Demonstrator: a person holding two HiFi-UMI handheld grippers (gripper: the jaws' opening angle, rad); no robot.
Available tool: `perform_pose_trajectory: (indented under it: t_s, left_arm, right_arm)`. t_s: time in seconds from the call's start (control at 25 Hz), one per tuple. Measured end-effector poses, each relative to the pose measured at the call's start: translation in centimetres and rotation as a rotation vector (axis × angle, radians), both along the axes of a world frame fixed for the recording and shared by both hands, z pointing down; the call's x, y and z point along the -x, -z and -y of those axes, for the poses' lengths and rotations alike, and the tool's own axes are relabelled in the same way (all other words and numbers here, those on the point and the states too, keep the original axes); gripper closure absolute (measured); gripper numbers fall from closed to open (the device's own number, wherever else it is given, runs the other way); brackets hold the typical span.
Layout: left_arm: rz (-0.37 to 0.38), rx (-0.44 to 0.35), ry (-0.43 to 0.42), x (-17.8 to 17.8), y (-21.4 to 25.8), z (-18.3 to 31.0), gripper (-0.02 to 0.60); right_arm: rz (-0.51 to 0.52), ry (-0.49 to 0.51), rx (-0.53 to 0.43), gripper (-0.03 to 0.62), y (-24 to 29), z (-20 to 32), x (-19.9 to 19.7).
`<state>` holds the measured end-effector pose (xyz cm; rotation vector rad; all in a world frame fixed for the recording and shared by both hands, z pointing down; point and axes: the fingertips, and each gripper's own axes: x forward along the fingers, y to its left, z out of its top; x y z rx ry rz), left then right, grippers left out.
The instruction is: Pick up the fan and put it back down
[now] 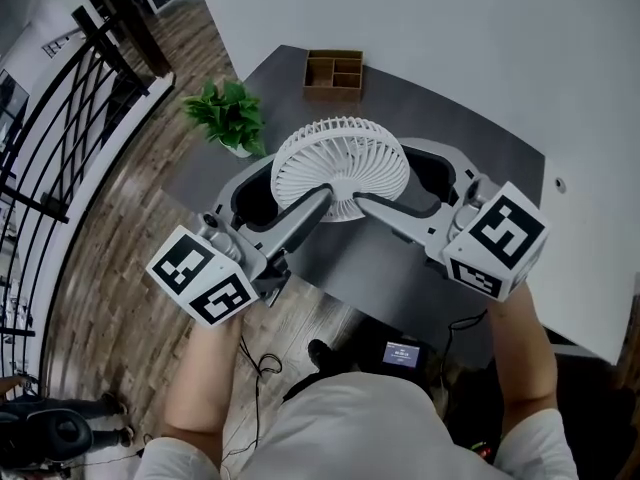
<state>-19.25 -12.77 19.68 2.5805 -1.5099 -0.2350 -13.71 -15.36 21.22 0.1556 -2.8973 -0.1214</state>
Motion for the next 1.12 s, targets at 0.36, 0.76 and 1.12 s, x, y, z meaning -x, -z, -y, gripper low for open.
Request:
perform_pose_trajectory:
  t_s: [0.36,0.76,1.12]
  left_arm:
    - [0.001,0.029,-0.045,-2.2,-1.5,-1.1,0.287]
    - [0.010,0.057,-0.125,-5.8,-2.6,-1.6,0.287]
    - [0.005,0.097,-0.195,-9.3,-4.1,-1.5,0.287]
  right_arm:
    - [-0.008,-0.036,0.032,0.290,-1.6,-1.4,-2.3]
    - [-0.009,-0.119,0.081,0.290,-3.0,-2.4,-6.1]
    - [-0.025,-0.187,0.107,0.290,-4.3,-2.7,-9.7]
